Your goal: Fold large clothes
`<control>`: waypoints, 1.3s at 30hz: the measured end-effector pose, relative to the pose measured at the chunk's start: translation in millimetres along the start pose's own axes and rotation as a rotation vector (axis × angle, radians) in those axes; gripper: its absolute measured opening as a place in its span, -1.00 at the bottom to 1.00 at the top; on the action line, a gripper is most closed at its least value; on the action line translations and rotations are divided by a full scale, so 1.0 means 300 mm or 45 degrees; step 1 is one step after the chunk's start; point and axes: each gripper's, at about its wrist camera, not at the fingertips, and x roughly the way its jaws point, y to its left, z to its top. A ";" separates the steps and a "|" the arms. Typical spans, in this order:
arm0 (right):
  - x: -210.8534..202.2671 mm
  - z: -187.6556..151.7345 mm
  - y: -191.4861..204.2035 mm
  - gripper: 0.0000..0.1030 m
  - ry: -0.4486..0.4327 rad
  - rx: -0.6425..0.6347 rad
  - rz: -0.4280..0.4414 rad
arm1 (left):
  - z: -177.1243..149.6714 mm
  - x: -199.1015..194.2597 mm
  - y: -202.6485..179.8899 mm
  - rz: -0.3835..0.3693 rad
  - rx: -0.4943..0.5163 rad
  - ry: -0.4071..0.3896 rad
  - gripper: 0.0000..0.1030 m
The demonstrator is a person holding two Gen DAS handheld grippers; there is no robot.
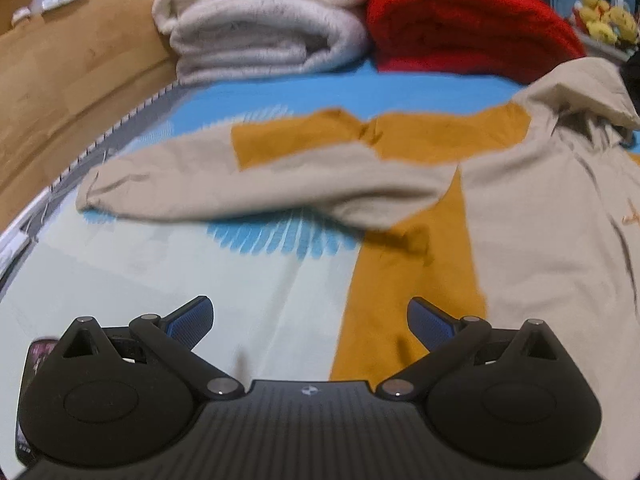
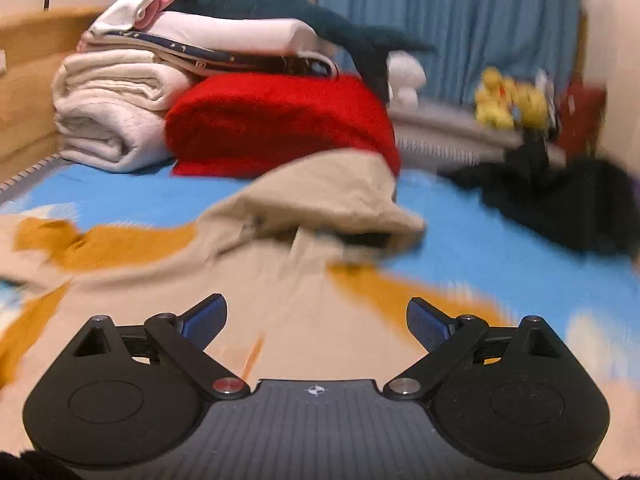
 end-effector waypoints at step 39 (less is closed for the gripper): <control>-0.850 -0.961 -0.075 0.88 0.556 0.227 -0.307 | -0.704 -0.654 0.286 -0.073 0.608 0.253 1.00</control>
